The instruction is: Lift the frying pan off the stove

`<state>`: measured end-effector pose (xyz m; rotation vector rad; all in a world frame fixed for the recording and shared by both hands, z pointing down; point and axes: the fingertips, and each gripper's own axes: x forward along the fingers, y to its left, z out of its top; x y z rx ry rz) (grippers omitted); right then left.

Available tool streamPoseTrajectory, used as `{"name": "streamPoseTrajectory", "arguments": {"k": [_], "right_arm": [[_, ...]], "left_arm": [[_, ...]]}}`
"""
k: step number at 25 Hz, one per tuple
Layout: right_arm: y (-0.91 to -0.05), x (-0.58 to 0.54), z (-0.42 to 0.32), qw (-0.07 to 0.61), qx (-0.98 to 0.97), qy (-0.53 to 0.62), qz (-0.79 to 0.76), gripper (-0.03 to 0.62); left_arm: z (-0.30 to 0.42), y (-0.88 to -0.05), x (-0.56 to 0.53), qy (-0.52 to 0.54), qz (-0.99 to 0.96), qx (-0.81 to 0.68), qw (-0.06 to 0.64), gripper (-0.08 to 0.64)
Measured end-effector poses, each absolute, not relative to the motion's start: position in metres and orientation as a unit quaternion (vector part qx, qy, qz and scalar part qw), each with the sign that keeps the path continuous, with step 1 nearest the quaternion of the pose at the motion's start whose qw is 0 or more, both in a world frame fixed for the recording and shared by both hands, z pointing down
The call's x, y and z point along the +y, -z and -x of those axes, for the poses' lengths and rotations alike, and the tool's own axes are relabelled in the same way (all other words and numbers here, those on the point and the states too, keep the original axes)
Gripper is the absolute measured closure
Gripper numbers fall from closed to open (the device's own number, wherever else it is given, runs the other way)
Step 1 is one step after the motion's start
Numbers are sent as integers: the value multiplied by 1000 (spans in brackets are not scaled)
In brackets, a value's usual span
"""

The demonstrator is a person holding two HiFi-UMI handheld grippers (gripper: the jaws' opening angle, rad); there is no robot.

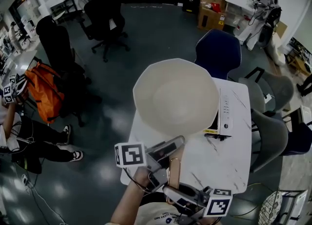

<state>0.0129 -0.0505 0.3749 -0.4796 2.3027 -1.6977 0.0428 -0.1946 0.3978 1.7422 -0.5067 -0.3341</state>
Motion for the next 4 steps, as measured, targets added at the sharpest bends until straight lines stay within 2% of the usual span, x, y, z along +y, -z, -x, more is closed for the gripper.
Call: {"name": "streamPoseTrajectory", "arguments": {"k": [4], "right_arm": [[-374, -52, -12, 120, 788, 581, 165, 449]], "left_arm": [[-42, -397, -196, 147, -753, -219, 603, 382]]}}
